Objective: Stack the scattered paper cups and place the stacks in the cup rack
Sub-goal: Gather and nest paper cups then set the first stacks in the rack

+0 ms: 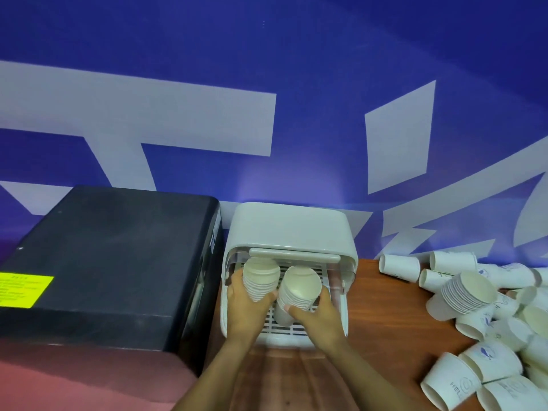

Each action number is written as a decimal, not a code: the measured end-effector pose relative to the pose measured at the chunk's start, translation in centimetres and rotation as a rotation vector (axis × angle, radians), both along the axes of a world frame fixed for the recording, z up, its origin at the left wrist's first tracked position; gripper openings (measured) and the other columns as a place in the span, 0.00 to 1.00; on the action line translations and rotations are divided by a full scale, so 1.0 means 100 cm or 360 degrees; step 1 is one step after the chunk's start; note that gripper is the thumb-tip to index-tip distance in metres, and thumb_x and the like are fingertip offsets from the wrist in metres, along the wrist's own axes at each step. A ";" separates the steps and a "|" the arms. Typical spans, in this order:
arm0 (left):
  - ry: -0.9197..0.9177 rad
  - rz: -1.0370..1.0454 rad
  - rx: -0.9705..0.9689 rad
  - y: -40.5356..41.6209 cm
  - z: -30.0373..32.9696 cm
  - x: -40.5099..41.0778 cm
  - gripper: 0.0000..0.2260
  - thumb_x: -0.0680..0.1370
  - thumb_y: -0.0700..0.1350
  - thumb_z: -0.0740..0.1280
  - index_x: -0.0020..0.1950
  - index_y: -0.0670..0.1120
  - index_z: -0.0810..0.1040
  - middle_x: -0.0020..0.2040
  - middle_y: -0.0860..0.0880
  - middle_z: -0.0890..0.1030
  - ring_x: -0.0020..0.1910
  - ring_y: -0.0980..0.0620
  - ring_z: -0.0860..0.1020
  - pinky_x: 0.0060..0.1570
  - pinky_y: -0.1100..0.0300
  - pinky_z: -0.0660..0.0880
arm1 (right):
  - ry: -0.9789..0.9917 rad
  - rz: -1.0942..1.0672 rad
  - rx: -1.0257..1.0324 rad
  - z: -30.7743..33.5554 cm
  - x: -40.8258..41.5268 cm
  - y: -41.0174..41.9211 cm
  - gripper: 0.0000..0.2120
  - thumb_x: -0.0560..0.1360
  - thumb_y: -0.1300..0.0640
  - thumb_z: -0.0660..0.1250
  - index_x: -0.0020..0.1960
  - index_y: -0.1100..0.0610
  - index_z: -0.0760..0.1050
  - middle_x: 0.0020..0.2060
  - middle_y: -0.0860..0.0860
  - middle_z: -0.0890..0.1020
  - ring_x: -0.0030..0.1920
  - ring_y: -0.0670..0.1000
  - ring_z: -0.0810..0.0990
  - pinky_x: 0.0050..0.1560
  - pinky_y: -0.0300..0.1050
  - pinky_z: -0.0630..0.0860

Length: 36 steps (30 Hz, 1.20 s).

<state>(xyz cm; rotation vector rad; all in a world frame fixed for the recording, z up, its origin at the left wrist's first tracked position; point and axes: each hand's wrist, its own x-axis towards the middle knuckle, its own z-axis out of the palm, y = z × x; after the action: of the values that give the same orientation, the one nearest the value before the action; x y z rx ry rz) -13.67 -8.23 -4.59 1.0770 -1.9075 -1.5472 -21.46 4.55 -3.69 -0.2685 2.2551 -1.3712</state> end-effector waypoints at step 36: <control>-0.0236 -0.0262 0.0434 0.043 0.023 0.016 0.33 0.73 0.42 0.72 0.74 0.47 0.59 0.67 0.49 0.68 0.69 0.48 0.68 0.66 0.58 0.64 | -0.0257 0.0164 0.0053 0.016 0.001 0.019 0.26 0.73 0.55 0.69 0.69 0.50 0.66 0.64 0.51 0.72 0.60 0.52 0.77 0.62 0.48 0.73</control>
<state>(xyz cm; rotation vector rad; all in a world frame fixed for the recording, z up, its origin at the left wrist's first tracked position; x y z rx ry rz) -12.07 -3.97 -2.24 1.2020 -1.9642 -1.9120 -21.38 6.43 -2.11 -0.2496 2.0998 -1.2547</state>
